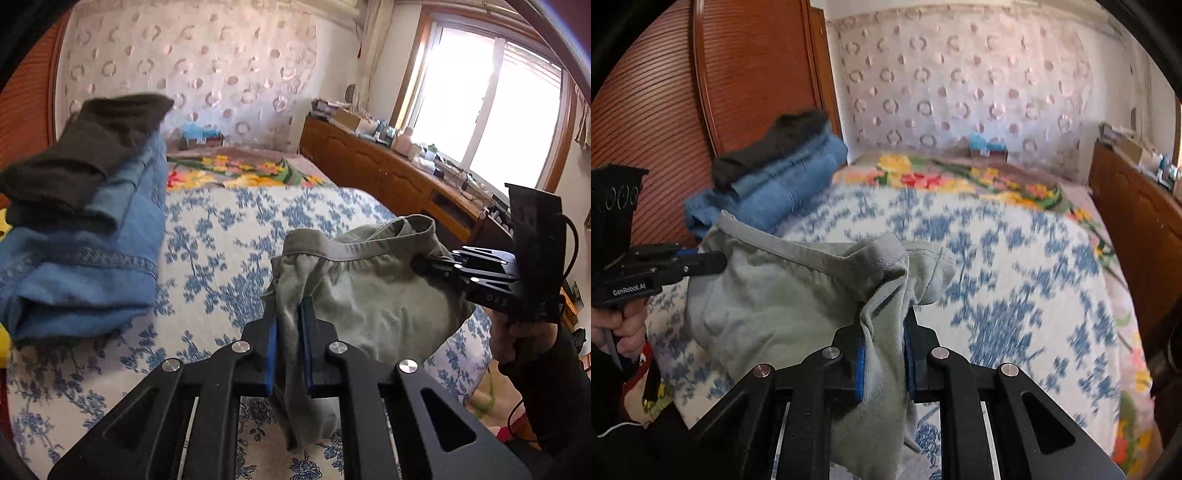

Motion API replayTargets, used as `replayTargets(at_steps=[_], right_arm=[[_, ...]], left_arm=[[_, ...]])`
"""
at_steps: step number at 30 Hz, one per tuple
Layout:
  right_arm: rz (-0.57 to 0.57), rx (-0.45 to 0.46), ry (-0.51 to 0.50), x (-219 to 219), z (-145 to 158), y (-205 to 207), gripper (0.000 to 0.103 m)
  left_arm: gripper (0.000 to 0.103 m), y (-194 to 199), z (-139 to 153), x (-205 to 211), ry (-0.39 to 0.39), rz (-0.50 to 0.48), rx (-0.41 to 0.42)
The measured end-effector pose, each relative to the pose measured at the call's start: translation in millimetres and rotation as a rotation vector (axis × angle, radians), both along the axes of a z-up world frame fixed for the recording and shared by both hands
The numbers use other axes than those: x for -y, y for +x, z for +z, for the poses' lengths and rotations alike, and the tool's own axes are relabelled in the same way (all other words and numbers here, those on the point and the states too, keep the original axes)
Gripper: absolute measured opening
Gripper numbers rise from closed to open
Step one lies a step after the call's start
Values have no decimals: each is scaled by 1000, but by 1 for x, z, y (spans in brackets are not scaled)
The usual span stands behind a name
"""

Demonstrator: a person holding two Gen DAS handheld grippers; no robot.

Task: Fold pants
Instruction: 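Lift the folded shorts with both grippers toward the jeans stack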

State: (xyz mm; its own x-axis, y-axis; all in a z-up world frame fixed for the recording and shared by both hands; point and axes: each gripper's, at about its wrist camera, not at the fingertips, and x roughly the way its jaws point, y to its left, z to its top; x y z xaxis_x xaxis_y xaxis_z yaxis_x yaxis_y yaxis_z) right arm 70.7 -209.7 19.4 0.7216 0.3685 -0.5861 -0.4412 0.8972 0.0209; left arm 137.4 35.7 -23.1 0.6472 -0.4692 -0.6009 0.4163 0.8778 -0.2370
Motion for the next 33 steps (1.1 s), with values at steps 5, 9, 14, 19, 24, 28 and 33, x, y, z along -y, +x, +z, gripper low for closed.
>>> replayTargets(at_steps=[5, 9, 14, 19, 24, 28, 33], right_arm=[[11, 51, -10, -3, 17, -6, 16], [22, 86, -23, -8, 26, -7, 16], [43, 118, -23, -15, 34, -8, 16], [66, 149, -16, -21, 42, -3, 16], [98, 173, 0, -27, 52, 13, 16], [125, 178, 10, -34, 60, 36, 16], [161, 188, 2, -43, 67, 68, 16]], left_arm=[[12, -5, 18, -3, 10, 23, 54], [12, -6, 29, -6, 22, 43, 87], [12, -9, 40, -14, 18, 78, 126], [12, -10, 50, -26, 11, 106, 159], [12, -3, 60, -38, 26, 136, 178], [12, 9, 68, -49, 30, 165, 184], [12, 25, 75, -60, 27, 198, 191]])
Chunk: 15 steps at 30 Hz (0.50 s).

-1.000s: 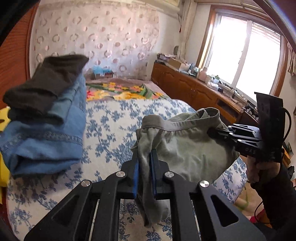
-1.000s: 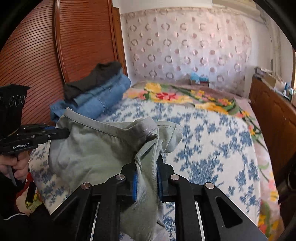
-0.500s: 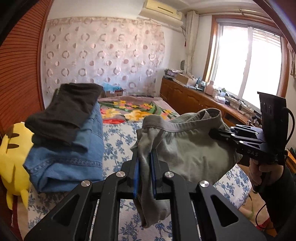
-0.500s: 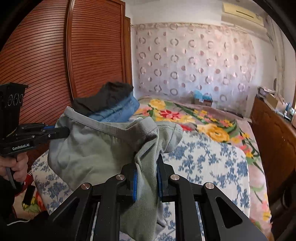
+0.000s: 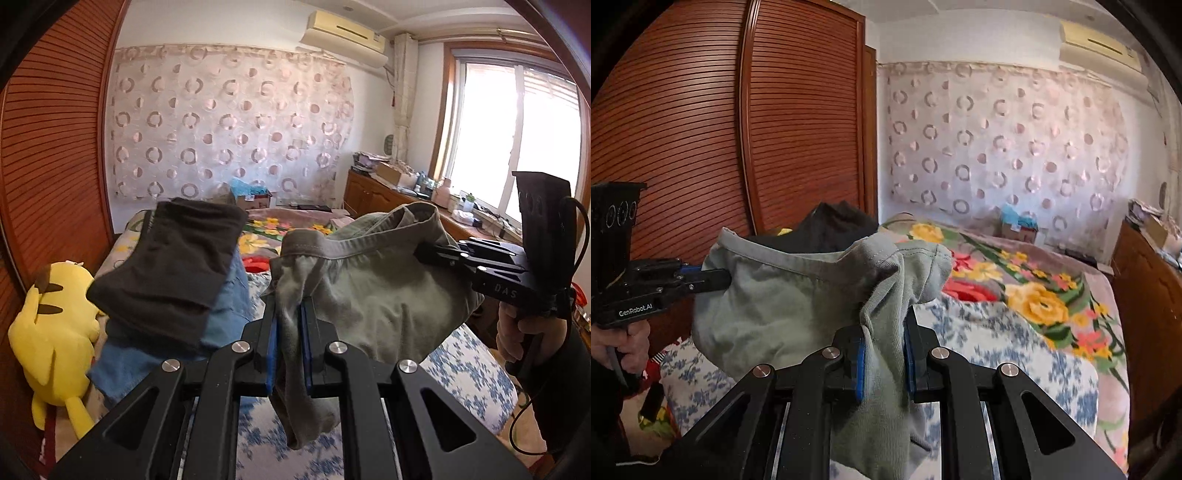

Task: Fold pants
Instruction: 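Lift the folded shorts with both grippers toward the jeans stack, then lower the shorts onto the folded jeans with both grippers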

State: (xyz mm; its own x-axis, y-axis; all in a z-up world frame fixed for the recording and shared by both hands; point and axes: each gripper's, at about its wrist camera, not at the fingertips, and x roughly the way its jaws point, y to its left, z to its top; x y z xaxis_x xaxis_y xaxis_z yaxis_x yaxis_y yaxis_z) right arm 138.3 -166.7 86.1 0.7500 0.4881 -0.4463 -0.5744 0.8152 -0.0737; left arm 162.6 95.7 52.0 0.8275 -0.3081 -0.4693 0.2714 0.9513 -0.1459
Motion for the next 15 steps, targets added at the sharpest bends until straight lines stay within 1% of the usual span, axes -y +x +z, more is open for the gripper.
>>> replayTargets(at_steps=[7, 15], right_arm=[[43, 14, -18, -6, 8, 41, 16], [150, 63, -77, -44, 31, 93, 16]], left_arm=[[12, 20, 7, -15, -13, 48, 16], [12, 28, 11, -42, -34, 138, 33]])
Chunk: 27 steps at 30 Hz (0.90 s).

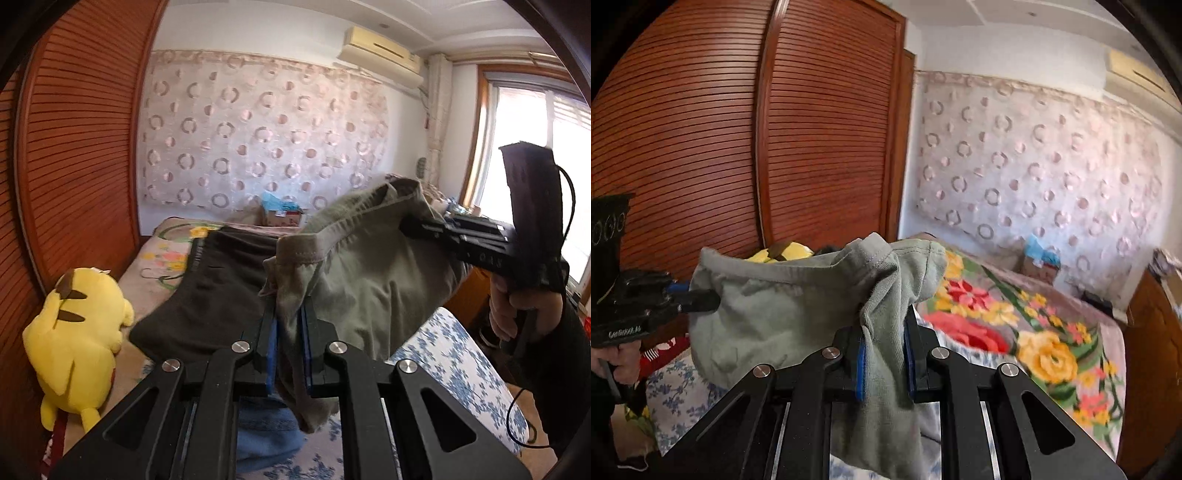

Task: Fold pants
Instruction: 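Lower the shorts onto the folded jeans with both grippers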

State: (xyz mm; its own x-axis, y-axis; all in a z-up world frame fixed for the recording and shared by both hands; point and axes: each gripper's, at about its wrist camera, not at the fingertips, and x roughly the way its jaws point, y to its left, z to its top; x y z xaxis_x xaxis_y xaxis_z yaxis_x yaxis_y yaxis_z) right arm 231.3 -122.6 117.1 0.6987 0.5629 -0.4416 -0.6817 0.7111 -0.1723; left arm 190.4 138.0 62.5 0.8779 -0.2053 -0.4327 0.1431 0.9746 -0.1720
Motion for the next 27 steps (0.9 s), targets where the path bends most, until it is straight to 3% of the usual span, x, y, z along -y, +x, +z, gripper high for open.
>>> replayTargets(at_steps=[6, 12, 21, 27], right_arm=[[104, 3, -63, -35, -1, 53, 16], [167, -21, -138, -67, -20, 103, 16], [127, -79, -145, -87, -48, 150, 17], [86, -91, -94, -89, -35, 140, 39]], left_arm=[[12, 7, -9, -23, -7, 80, -17], [12, 21, -24, -40, 37, 198, -81], [12, 32, -46, -51, 61, 246, -148], [13, 33, -47, -51, 54, 243, -152]])
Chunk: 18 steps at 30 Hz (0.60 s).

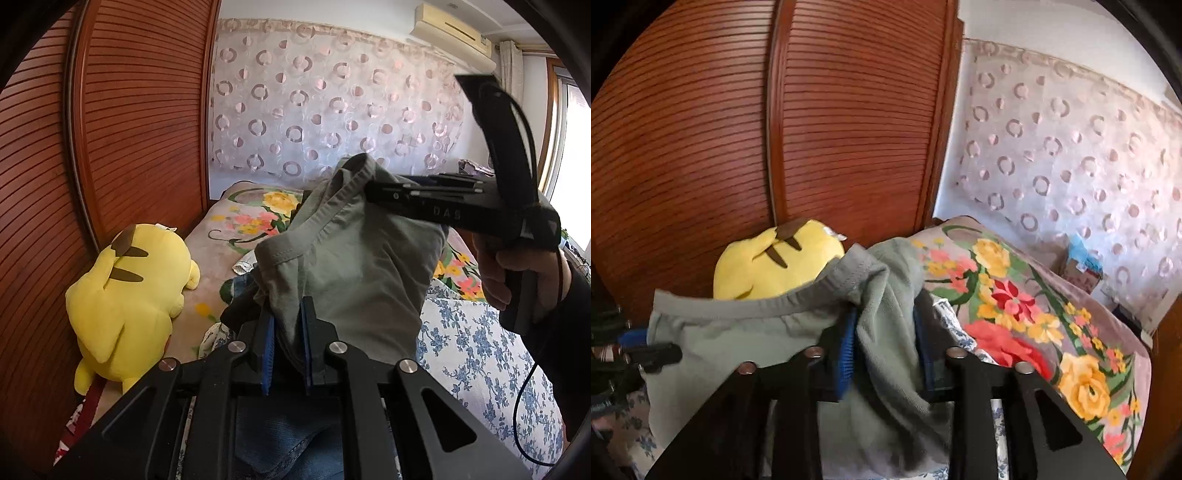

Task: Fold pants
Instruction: 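Lower the shorts onto the folded jeans with both grippers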

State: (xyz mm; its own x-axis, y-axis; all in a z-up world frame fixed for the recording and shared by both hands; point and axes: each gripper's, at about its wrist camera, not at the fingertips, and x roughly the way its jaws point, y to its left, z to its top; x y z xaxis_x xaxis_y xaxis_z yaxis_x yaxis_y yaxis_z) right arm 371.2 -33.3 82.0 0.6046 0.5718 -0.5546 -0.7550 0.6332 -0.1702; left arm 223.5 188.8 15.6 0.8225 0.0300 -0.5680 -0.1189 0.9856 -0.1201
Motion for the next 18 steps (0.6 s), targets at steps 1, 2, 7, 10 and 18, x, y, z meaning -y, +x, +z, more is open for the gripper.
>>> replayTargets(at_steps=[1, 2, 7, 10, 18], right_arm=[[1, 0, 8, 0, 2, -9, 43], [-2, 4, 13, -1, 4, -13, 47], [-15, 28, 57, 12, 5, -39, 50], [-34, 38, 80, 27, 4, -54, 50], [28, -38, 112, 51, -17, -79, 48]], left_arm=[[13, -1, 0, 0, -3, -1, -2], [16, -1, 1, 0, -3, 0, -3], [31, -6, 9, 0, 30, 12, 17], [55, -12, 16, 0, 52, 18, 55], [70, -8, 24, 10, 83, -22, 88]])
